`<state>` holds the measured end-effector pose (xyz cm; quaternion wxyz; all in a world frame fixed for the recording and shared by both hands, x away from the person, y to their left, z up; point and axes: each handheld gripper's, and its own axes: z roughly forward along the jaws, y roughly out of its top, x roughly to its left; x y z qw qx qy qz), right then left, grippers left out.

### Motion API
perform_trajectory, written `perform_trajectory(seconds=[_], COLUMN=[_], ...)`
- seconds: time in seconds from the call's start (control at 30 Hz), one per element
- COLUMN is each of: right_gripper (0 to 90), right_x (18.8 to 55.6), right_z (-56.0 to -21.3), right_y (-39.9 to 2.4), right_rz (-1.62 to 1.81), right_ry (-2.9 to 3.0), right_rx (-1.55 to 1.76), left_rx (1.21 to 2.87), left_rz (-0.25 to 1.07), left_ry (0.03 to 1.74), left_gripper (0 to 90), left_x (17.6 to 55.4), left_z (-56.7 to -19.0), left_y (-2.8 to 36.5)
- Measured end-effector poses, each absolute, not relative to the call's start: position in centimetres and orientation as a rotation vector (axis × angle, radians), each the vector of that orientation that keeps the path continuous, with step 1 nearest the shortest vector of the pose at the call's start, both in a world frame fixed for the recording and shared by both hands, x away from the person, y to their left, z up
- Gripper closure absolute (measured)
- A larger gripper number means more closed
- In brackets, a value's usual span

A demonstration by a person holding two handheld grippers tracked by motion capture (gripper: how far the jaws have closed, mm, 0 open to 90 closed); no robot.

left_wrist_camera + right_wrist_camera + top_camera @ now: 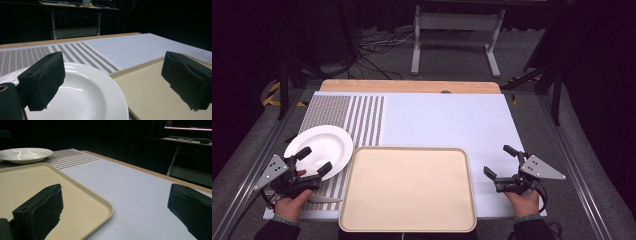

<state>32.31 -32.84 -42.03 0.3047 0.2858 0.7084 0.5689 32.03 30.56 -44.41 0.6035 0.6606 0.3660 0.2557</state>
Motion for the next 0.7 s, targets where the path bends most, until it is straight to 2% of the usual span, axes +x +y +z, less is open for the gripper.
perform_trajectory(seconds=[0.7], right_gripper=[1.0], right_x=[32.27], right_z=[-42.10], right_y=[-32.81], right_rz=[1.516], right_ry=[1.881], right_rx=[0.755], left_rx=[1.528], left_rz=[0.593], left_ry=[0.833], left_gripper=[5.9], left_x=[31.93], left_z=[-44.18], left_y=[30.47])
